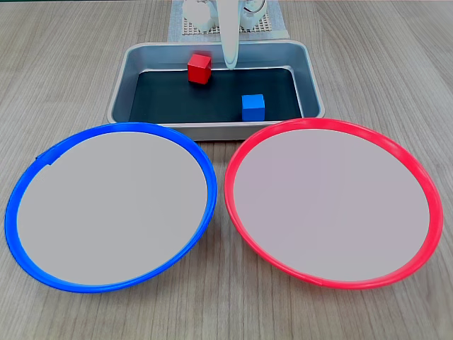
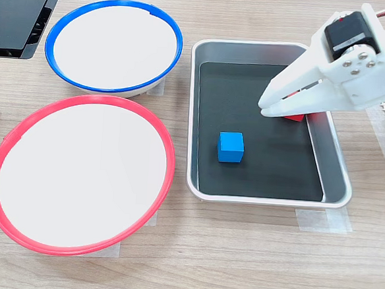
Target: Move two blocks tray to matching dishes
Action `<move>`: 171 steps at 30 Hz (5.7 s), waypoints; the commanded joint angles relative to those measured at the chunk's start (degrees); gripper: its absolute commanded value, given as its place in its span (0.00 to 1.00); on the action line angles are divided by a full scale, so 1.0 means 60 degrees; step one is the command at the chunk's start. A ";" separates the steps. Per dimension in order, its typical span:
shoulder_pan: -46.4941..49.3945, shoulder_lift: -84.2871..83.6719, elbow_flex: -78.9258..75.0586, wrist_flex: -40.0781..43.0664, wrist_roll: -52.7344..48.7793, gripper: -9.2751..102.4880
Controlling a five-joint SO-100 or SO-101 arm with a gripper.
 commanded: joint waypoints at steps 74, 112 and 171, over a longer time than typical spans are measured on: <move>0.2490 -0.7134 -0.3926 -0.0894 -1.6743 0.24; 0.1377 -1.1455 -0.7559 -0.0088 -1.4033 0.08; -0.1069 -1.5425 -0.8921 0.0117 -1.3623 0.29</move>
